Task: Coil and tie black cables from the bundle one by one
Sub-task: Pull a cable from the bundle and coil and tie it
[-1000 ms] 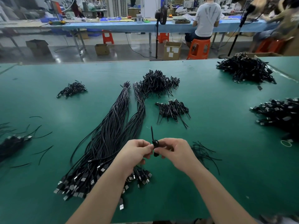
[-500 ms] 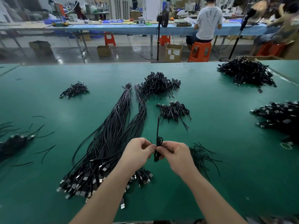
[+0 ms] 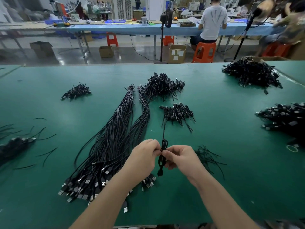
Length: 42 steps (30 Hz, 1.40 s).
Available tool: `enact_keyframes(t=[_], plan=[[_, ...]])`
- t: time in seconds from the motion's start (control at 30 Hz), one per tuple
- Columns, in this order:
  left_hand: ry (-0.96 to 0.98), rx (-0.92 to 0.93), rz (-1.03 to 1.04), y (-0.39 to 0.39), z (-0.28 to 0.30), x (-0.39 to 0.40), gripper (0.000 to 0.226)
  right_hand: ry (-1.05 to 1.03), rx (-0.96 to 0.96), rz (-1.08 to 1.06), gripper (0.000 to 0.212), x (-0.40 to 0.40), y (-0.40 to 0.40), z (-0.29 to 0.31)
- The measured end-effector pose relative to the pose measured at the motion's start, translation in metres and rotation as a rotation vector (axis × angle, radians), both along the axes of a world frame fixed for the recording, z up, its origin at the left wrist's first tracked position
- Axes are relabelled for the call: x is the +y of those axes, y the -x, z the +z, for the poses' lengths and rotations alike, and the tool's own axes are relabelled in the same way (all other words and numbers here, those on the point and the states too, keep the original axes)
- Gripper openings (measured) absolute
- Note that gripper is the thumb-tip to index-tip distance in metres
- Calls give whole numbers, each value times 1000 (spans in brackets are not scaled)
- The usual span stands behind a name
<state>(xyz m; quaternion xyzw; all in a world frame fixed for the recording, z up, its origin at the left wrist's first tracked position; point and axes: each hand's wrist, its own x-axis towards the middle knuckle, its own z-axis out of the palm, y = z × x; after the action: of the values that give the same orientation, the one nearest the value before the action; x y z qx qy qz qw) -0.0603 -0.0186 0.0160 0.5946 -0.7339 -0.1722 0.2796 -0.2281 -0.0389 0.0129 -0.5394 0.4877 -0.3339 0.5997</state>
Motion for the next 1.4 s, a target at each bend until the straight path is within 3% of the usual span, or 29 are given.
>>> enact_keyframes(t=[0.17, 0.27, 0.4, 0.63, 0.83, 0.97, 1.07, 1.13, 1.2, 1.27, 1.4], plan=[[204, -59, -69, 1, -7, 3, 12, -417, -200, 44, 11, -3, 3, 2], [236, -60, -74, 3, -6, 5, 10, -517, -274, 43, 14, -4, 4, 1], [134, 52, -39, 1, -2, 6, 4, -504, -308, 32, 16, -7, 5, 1], [50, 100, 33, 3, 5, 7, 5, -365, -192, 37, 15, -8, 5, -1], [353, -57, 43, 8, -3, 11, 16, -451, -290, 23, 29, -10, 0, -1], [466, -181, 76, 9, -12, 5, 22, -487, -262, 28, 24, -11, -4, -1], [367, -59, 167, 8, -11, 6, 16, -306, -78, 43, 21, -13, -3, 1], [201, 112, 252, 8, -7, 6, 16, 49, 255, 45, 10, -13, -1, 2], [-10, 311, 315, 7, -2, 2, 16, 433, 465, 97, 39, -13, 2, -1], [-178, 472, 361, 7, 2, -2, 14, 625, 427, 156, 50, -12, 3, -1], [-313, 596, 356, 9, 4, -2, 12, 728, 383, 91, 28, -12, 3, -3]])
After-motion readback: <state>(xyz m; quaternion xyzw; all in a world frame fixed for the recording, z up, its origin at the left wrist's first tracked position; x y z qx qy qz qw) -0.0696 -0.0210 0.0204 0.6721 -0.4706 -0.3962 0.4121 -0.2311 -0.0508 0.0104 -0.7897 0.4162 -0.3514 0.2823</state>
